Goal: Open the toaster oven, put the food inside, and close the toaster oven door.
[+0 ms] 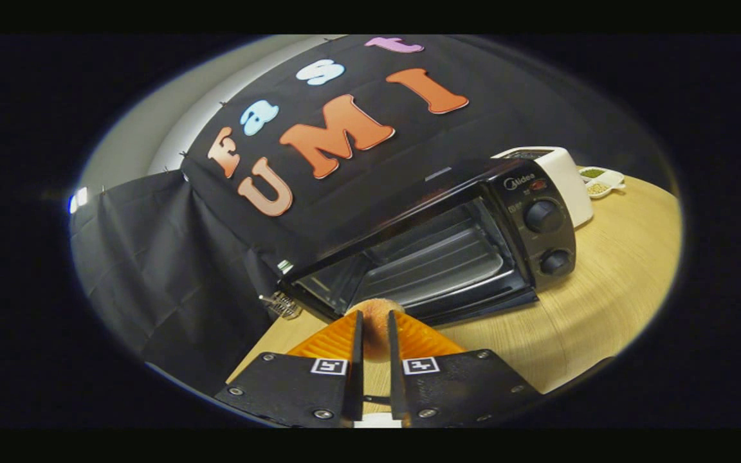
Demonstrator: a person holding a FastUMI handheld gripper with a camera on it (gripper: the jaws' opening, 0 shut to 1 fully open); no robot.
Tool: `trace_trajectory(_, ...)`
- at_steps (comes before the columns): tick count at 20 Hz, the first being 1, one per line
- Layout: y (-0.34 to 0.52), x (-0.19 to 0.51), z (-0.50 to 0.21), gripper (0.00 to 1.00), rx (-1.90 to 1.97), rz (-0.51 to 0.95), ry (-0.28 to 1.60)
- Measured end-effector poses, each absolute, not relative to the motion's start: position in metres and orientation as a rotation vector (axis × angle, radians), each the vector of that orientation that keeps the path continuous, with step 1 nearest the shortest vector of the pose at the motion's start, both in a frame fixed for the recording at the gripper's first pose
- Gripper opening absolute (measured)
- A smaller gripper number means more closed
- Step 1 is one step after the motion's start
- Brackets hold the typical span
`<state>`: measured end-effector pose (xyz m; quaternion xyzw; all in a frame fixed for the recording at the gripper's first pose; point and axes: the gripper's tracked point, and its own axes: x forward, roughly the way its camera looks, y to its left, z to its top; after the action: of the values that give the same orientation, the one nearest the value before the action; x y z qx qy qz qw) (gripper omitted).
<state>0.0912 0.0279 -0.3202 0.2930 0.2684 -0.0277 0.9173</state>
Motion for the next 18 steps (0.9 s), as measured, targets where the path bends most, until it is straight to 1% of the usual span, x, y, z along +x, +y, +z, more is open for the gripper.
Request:
trace_trajectory(4,0.020,0.125,-0.334,0.17,0.726,-0.097,0.567)
trace_trajectory(12,0.003,0.173,-0.354,0.17,0.660,-0.199,0.541)
trace_trajectory(18,0.003,0.178,-0.377,0.17,0.583,-0.236,0.586)
